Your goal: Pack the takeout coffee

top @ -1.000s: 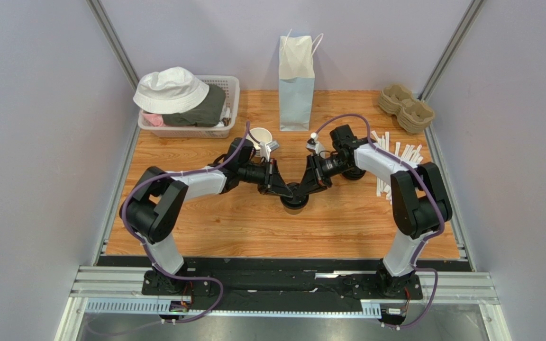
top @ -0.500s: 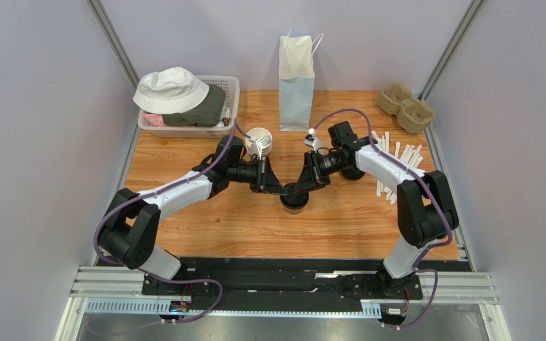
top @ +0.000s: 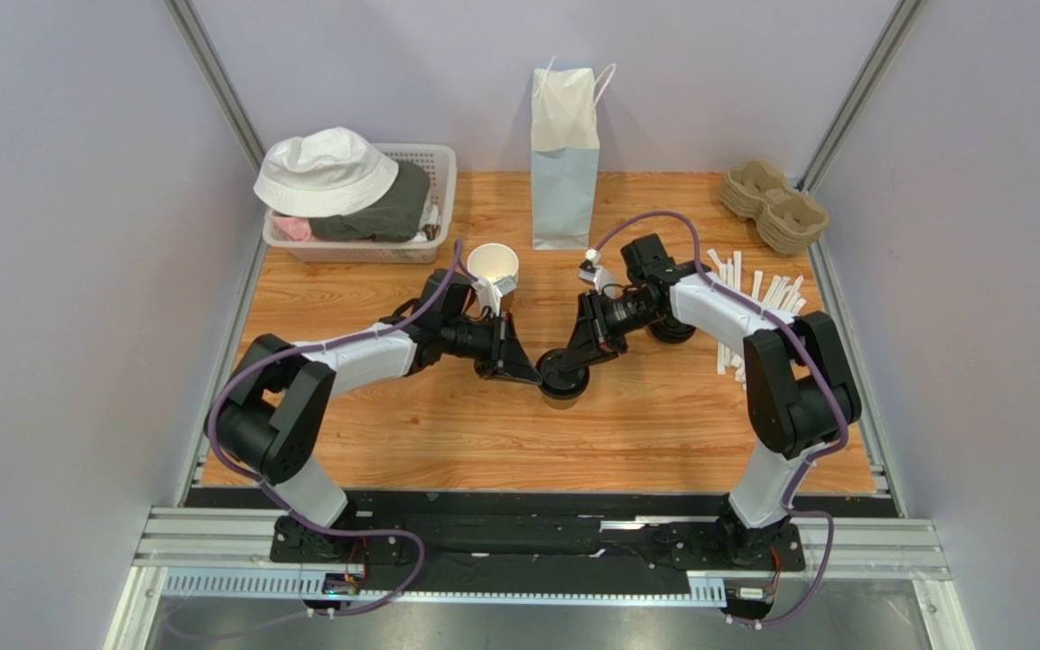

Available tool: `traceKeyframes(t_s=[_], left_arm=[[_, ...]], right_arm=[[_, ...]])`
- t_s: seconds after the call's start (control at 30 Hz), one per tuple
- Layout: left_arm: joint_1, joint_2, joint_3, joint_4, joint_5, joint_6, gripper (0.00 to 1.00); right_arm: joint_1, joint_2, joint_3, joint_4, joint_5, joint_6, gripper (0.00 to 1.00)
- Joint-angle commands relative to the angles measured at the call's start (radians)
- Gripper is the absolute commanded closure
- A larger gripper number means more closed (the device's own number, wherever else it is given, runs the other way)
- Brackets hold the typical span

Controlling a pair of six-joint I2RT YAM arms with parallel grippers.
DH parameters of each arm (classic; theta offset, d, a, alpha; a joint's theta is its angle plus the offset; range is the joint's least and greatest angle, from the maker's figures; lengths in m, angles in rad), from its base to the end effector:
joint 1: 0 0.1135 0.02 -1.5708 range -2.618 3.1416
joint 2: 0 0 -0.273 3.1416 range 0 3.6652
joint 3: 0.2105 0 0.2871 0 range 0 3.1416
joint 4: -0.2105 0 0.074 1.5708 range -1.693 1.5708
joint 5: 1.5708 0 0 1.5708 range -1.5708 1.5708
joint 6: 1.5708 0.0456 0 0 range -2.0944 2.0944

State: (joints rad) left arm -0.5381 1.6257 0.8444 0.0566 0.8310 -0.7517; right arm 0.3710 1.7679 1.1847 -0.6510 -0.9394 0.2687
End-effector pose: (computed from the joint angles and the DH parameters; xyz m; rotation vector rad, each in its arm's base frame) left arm 0.2876 -0.2109 0.1615 0.2270 2.5355 -1.5561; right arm 0.3354 0.1700 0.1814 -0.3787 2.7434 1.4769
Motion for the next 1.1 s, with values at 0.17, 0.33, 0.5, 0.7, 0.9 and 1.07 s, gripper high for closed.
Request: traceKeyframes(t_s=[0.17,0.33,0.5,0.7,0.9,1.07], left_arm=[[0.015,0.069,0.005,-0.027,-0.073,0.061,1.0],[0.023,0.091,0.002,-0.052,-0.101,0.071,1.0],[0.021,0.05,0.024,-0.035,-0.047,0.06,1.0],[0.001,-0.101,0.082,-0.032,-0.006,0.086,0.92],[0.0,-0.219,0.137,-0.133,-0.047,0.133,0.72],[0.03,-0.32,0.137,-0.208,-0.116,0.176,0.53]], right_arm=[[0.005,0.044,-0.01,0.021,0.083,-0.037,0.78],[0.005,0.05,-0.016,0.021,0.09,-0.048,0.78],[0.005,0.024,-0.005,0.021,0.059,-0.052,0.77],[0.006,-0.042,0.052,0.027,-0.015,-0.037,0.7],[0.008,-0.126,0.119,0.037,-0.077,0.015,0.59],[0.006,-0.226,0.159,-0.06,-0.04,-0.048,0.41]])
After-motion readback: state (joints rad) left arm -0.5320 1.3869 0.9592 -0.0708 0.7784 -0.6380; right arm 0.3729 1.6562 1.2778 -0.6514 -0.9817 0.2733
